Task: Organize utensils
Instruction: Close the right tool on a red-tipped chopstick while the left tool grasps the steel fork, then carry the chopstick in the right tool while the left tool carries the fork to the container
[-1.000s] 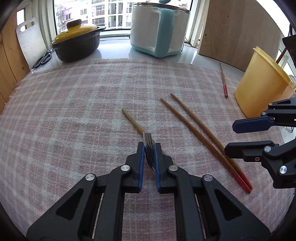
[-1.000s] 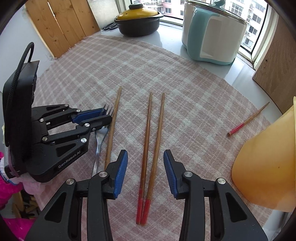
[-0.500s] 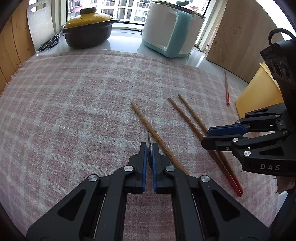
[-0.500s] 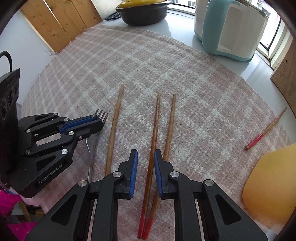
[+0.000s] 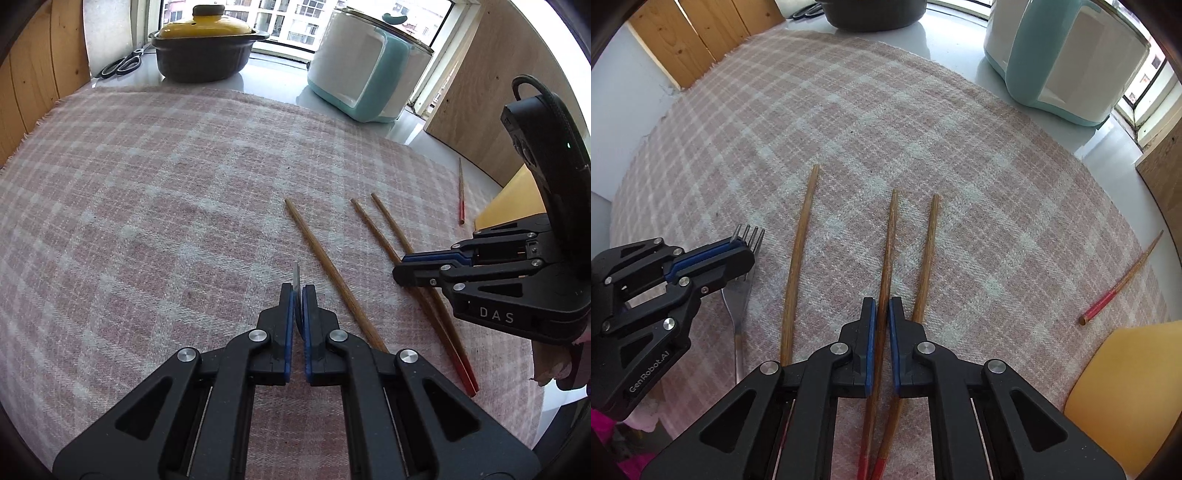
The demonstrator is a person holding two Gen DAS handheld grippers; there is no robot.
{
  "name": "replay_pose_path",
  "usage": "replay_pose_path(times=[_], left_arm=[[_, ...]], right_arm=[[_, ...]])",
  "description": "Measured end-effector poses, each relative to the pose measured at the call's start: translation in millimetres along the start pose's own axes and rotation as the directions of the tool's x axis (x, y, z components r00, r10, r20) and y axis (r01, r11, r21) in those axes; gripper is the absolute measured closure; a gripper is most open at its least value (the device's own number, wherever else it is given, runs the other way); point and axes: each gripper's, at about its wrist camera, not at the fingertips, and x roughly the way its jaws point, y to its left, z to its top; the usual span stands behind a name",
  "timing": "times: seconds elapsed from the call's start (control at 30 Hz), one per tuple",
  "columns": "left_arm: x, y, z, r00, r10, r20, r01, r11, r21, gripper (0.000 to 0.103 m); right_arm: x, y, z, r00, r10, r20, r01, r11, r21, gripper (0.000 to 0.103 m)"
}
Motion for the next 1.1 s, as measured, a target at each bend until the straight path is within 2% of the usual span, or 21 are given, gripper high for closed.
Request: replay_pose_path(times=[0.23,0.53,1.1], left_arm=[[-17.6,-7.3,2.3,0.999,-0.013,0.036,0.013,1.000,0.003,0.103],[-53.1,-20.8,-0.3,0.995,-0.014,0.099,0.012,1.000,0.023,0.103],[-107.1,-56.8,-15.6,0.982,-0.058,0.178,0.049,0.997,0.056,0.103]], right_arm=[[-11.3,-0.9,-13.0,0.999,0.029,0.026,-0.030,0.999,0.020,0.099],[-50.8,-1.6,-36.4,0.992,0.055,0.111,-0.057,0.998,0.012,0.099],[-121.4,-5.0,-76.8,0.960,0.069,0.273,-0.070,0.998,-0.007,0.099]])
